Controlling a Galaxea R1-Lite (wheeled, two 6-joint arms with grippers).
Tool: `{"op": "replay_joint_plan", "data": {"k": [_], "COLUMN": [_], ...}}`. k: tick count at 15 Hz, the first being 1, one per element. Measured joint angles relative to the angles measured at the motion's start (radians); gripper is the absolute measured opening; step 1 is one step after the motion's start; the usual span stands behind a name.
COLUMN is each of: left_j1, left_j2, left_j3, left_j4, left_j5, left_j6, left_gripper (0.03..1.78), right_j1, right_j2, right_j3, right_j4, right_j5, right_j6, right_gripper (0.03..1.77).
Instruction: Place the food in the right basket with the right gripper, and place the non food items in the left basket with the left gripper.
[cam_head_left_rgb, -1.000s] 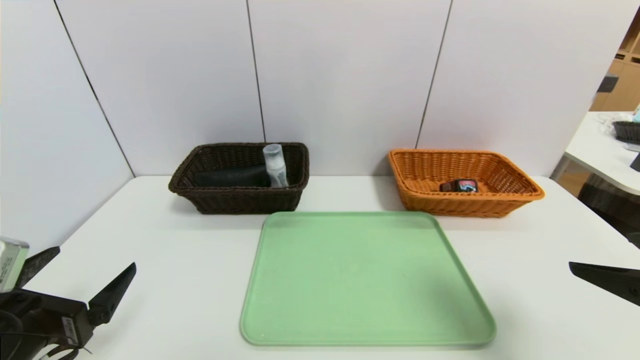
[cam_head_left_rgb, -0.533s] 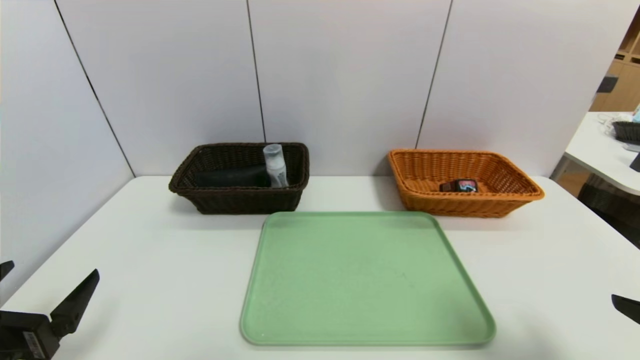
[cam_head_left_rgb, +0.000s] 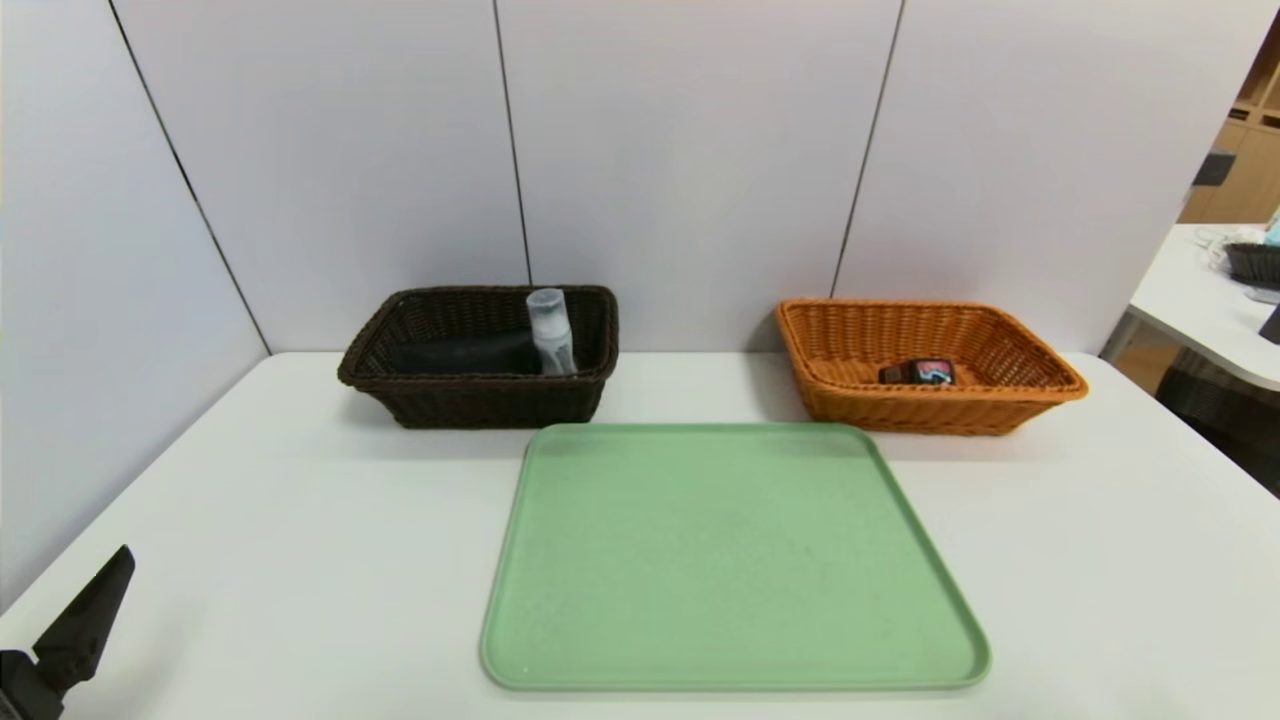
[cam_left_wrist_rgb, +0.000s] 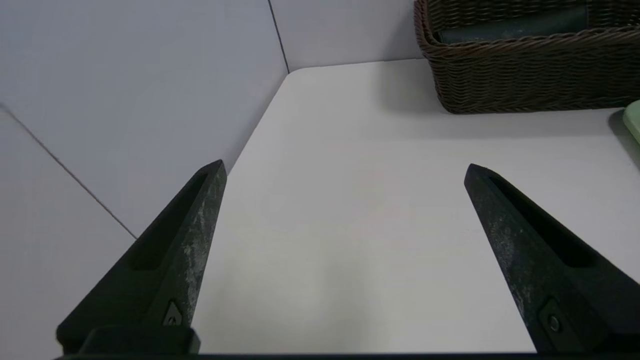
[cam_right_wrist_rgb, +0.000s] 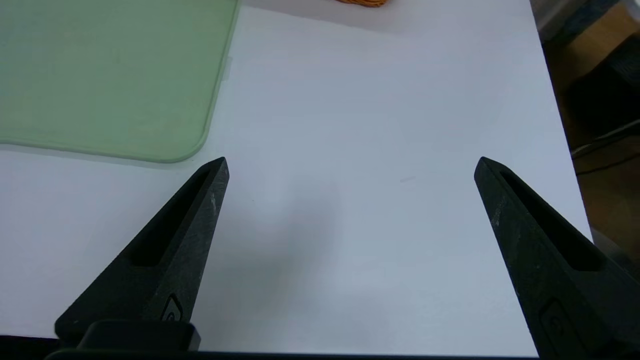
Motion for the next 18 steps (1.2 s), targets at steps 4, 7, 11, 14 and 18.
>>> {"op": "replay_joint_plan", "data": {"k": [4, 7, 11, 14, 18], "left_j1": [0.067, 0.077, 0.078, 0.079, 0.078], "left_j2": [-0.058, -0.117, -0.212, -0.271, -0.362], "left_j3": [0.003, 0.020, 0.026, 0.013, -0.001], "left_j4": [0.000, 0.009, 0.101, 0.180, 0.332], "left_j5": [-0.016, -0.045, -0.099, -0.190, -0.318], "left_j6": [0.000, 0.007, 0.008, 0.009, 0.005], "left_gripper": [1.69, 1.69, 1.69, 1.69, 1.69], "right_j1": [-0.047, -0.053, -0.063, -0.070, -0.087], "right_j2": [-0.103, -0.163, -0.230, -0.280, -0.344], "right_j3": [0.037, 0.059, 0.080, 0.083, 0.082], "right_j4": [0.050, 0.067, 0.071, 0.069, 0.069], "right_j5": [0.008, 0.009, 0.028, 0.066, 0.162], "right_j6": [-0.003, -0.003, -0.008, -0.009, -0.008], "right_gripper": [1.69, 1.69, 1.69, 1.69, 1.69]}}
